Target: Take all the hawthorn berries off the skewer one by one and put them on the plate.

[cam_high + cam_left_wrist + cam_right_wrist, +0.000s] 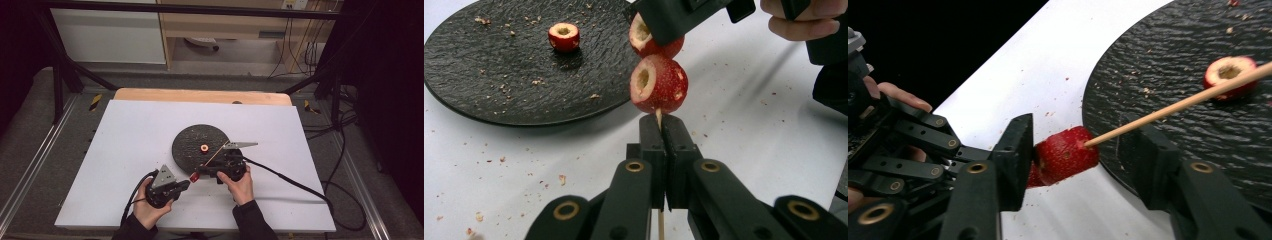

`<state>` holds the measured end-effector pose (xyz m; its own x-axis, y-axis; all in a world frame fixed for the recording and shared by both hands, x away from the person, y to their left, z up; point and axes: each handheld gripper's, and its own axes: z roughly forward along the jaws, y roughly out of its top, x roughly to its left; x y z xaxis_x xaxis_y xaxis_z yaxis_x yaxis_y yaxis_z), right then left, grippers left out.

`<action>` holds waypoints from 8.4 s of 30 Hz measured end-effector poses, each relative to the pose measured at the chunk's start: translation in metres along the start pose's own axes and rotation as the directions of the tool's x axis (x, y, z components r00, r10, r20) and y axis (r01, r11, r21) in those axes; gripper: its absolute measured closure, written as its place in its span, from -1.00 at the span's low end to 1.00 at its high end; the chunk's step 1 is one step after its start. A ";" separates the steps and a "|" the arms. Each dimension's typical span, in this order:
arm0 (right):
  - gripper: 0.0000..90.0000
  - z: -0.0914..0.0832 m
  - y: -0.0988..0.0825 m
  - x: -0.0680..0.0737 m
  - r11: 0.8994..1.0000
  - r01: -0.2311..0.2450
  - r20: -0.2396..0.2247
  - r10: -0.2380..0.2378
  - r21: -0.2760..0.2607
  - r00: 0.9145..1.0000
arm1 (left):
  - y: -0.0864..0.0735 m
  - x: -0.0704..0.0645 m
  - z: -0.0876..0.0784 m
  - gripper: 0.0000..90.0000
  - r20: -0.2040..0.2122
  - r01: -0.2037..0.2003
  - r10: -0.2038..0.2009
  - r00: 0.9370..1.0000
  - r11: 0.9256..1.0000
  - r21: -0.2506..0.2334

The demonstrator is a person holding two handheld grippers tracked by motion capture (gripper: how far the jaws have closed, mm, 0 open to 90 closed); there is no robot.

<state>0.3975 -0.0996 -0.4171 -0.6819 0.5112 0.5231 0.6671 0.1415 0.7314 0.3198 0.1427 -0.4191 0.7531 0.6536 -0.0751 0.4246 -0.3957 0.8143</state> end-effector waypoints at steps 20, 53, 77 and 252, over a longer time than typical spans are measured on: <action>0.33 -0.005 0.008 -0.003 1.000 -0.022 -0.034 0.023 0.015 0.999 | -0.001 0.001 -0.005 0.96 -0.007 -0.014 0.014 1.000 1.000 -0.022; 0.34 -0.018 0.035 -0.019 0.996 -0.064 -0.011 0.063 -0.059 0.998 | -0.015 0.012 -0.031 0.97 -0.019 -0.008 0.007 1.000 0.998 -0.058; 0.34 -0.044 0.065 -0.044 0.995 -0.019 0.199 0.039 -0.101 0.979 | -0.032 0.033 -0.048 0.96 -0.062 0.023 -0.026 0.998 0.998 -0.052; 0.33 -0.054 0.064 -0.037 0.995 -0.004 0.114 0.015 -0.104 0.993 | -0.027 0.040 -0.044 0.96 -0.108 0.075 -0.084 0.991 0.994 -0.078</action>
<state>0.4490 -0.1558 -0.3662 -0.6330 0.6066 0.4810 0.6348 0.0511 0.7710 0.3166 0.2078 -0.4190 0.6562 0.7503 -0.0802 0.4397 -0.2939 0.8487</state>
